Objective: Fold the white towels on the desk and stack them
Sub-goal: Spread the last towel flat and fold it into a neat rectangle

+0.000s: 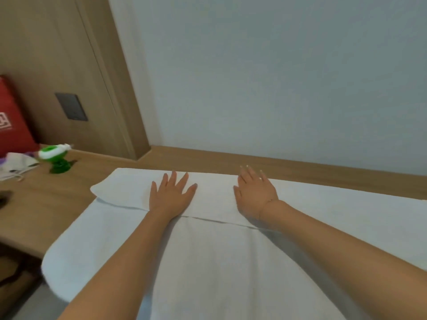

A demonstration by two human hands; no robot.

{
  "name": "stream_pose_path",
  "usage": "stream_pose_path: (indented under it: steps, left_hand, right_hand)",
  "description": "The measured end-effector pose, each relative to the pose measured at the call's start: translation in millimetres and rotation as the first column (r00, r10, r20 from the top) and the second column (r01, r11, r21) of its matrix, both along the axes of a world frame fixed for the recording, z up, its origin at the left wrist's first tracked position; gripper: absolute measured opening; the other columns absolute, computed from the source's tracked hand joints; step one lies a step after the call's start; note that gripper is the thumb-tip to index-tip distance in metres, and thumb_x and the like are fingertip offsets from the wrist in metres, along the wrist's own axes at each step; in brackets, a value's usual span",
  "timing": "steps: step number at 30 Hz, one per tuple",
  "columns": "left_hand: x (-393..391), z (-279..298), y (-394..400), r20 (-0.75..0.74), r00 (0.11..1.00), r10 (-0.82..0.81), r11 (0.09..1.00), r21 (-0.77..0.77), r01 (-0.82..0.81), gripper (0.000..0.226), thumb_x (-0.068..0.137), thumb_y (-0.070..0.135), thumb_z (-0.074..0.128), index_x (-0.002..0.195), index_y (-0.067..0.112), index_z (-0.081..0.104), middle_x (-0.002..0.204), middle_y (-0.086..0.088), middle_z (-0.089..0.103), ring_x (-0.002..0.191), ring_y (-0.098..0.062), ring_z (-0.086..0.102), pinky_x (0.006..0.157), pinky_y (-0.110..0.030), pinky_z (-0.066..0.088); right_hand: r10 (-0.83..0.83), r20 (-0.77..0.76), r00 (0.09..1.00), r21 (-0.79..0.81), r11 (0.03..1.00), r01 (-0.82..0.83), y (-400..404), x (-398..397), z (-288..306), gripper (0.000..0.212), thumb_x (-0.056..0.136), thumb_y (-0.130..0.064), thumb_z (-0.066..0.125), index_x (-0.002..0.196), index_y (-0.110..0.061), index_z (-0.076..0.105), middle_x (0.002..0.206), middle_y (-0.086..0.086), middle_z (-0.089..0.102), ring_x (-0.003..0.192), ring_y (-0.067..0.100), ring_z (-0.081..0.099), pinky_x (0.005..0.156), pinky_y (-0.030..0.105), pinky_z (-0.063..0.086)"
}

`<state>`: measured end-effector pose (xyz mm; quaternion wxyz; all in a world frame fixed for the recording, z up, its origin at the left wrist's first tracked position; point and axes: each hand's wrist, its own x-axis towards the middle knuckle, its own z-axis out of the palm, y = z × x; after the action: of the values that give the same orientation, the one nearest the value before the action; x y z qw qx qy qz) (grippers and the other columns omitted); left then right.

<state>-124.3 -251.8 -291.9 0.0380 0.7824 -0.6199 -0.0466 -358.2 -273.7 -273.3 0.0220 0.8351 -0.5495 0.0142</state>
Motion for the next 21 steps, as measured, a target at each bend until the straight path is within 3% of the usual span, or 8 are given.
stream_pose_path:
  steps: [5, 12, 15, 19, 21]
  left_hand:
    - [22.6, 2.7, -4.2, -0.04, 0.997, -0.058, 0.998, -0.018, 0.058, 0.069, 0.093, 0.072, 0.017, 0.155, 0.04, 0.014, 0.165, 0.0, 0.005, 0.152, -0.021, 0.0, 0.12, -0.046, -0.002]
    - [121.4, 1.6, -5.6, 0.018, 0.971, 0.24, 0.97, -0.042, -0.239, 0.062, 0.101, 0.054, 0.012, 0.157, 0.028, 0.013, 0.165, -0.003, 0.003, 0.151, -0.021, -0.001, 0.121, -0.05, 0.002]
    - [139.8, 2.3, -7.8, 0.016, 0.967, 0.256, 0.966, -0.037, -0.255, 0.06, 0.101, 0.049, 0.012, 0.156, 0.025, 0.014, 0.165, -0.004, 0.006, 0.151, -0.023, 0.001, 0.121, -0.05, 0.005]
    - [134.7, 6.7, -8.0, -0.085, 0.944, 0.319, 0.944, -0.062, -0.325, 0.059, 0.102, 0.051, 0.016, 0.155, 0.025, 0.02, 0.164, -0.002, 0.01, 0.151, -0.023, 0.005, 0.12, -0.048, 0.004]
    - [123.6, 12.4, -0.9, -0.289, 0.905, 0.313, 0.906, -0.195, -0.376, 0.047, 0.105, 0.037, 0.029, 0.147, 0.02, 0.042, 0.157, -0.004, 0.033, 0.146, -0.026, 0.024, 0.12, -0.045, 0.013]
  right_hand:
    - [0.116, 0.134, 0.984, 0.103, 0.986, -0.13, -3.5, 80.5, -12.7, 0.061, 0.102, -0.044, 0.009, 0.155, -0.013, 0.001, 0.163, 0.003, -0.008, 0.149, 0.016, -0.009, 0.121, 0.04, -0.005]
    - [0.105, 0.152, 0.983, 0.086, 0.989, -0.119, -10.7, 85.6, -22.4, 0.067, 0.1, -0.051, 0.011, 0.155, -0.014, 0.0, 0.163, 0.001, -0.009, 0.149, 0.014, -0.01, 0.121, 0.037, -0.006]
    - [0.105, 0.157, 0.982, 0.076, 0.99, -0.118, -13.0, 87.7, -22.5, 0.068, 0.1, -0.052, 0.012, 0.155, -0.014, 0.0, 0.163, 0.0, -0.009, 0.149, 0.014, -0.011, 0.121, 0.038, -0.005]
    - [0.116, 0.195, 0.974, 0.085, 0.987, -0.135, -15.3, 90.5, -22.0, 0.067, 0.1, -0.05, 0.014, 0.155, -0.013, 0.004, 0.163, 0.001, -0.005, 0.149, 0.015, -0.009, 0.121, 0.038, -0.004]
    - [0.126, 0.242, 0.962, 0.063, 0.987, -0.145, -15.4, 90.8, -20.7, 0.062, 0.102, -0.043, 0.019, 0.154, -0.011, 0.014, 0.163, 0.002, 0.007, 0.15, 0.017, 0.0, 0.122, 0.039, 0.0]
